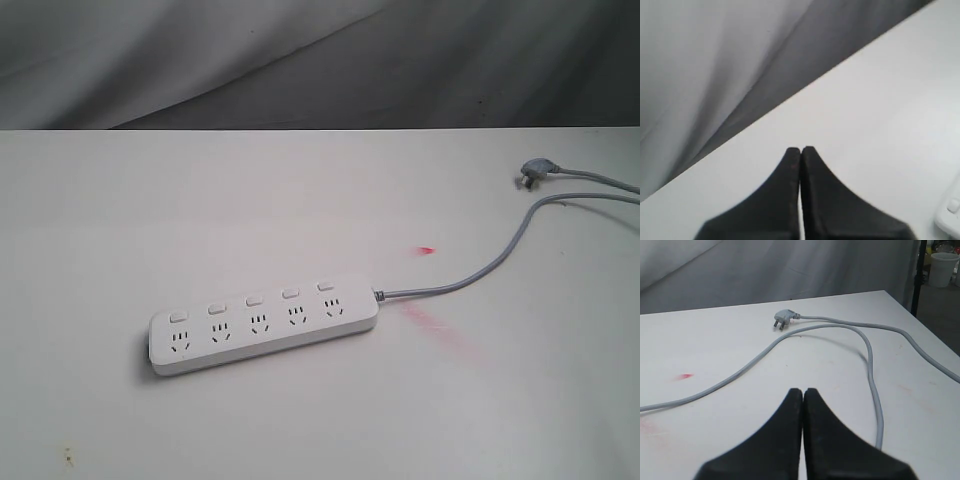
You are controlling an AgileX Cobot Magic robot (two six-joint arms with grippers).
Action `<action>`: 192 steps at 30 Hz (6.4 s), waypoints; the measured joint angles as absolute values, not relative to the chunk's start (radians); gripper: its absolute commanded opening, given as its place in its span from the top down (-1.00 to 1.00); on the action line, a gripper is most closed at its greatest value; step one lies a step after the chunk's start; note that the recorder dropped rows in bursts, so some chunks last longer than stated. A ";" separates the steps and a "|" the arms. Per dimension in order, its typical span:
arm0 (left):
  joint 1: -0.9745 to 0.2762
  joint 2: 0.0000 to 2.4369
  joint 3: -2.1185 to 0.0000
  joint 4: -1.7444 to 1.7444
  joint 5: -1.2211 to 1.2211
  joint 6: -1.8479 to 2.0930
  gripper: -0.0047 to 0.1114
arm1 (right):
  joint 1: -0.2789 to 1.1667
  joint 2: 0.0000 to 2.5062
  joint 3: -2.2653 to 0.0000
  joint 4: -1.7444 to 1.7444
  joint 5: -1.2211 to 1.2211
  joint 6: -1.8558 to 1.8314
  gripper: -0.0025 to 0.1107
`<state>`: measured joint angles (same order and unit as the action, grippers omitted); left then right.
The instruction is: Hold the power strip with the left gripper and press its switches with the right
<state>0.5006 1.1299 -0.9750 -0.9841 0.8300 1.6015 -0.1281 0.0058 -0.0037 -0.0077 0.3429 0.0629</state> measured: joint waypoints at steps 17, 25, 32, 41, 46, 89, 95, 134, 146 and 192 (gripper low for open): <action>0.650 1.445 -0.975 -0.987 1.213 1.948 0.88 | -0.128 0.006 -0.004 -0.008 0.343 0.063 0.96; 0.650 1.467 -0.975 -1.012 1.215 1.968 0.88 | -0.128 0.006 -0.004 -0.008 0.343 0.063 0.96; 0.623 1.561 -0.975 -0.978 1.215 2.081 0.34 | -0.128 0.006 -0.004 -0.008 0.343 0.063 0.96; 0.499 1.714 -0.977 -0.887 1.213 2.085 -0.79 | -0.128 0.006 -0.004 -0.008 0.343 0.063 0.96; 0.415 1.799 -0.977 -0.862 1.154 2.085 -0.79 | -0.128 0.006 -0.004 -0.008 0.343 0.063 0.96; 0.203 2.041 -0.979 -1.001 0.982 2.087 -0.79 | -0.128 0.006 -0.004 -0.008 0.343 0.063 0.96; 0.203 2.041 -0.979 -1.001 0.981 2.087 -0.72 | -0.128 0.006 -0.004 -0.008 0.343 0.063 0.96; 0.203 2.045 -0.979 -0.979 0.983 2.087 -0.05 | -0.128 0.006 -0.004 -0.171 0.020 0.053 0.96; 0.203 2.045 -0.979 -0.979 0.983 2.087 -0.05 | -0.128 0.002 -0.011 -0.021 -0.854 0.108 0.96; 0.203 2.045 -0.979 -0.978 0.987 2.087 -0.05 | -0.084 1.785 -1.625 0.880 1.181 -1.331 0.96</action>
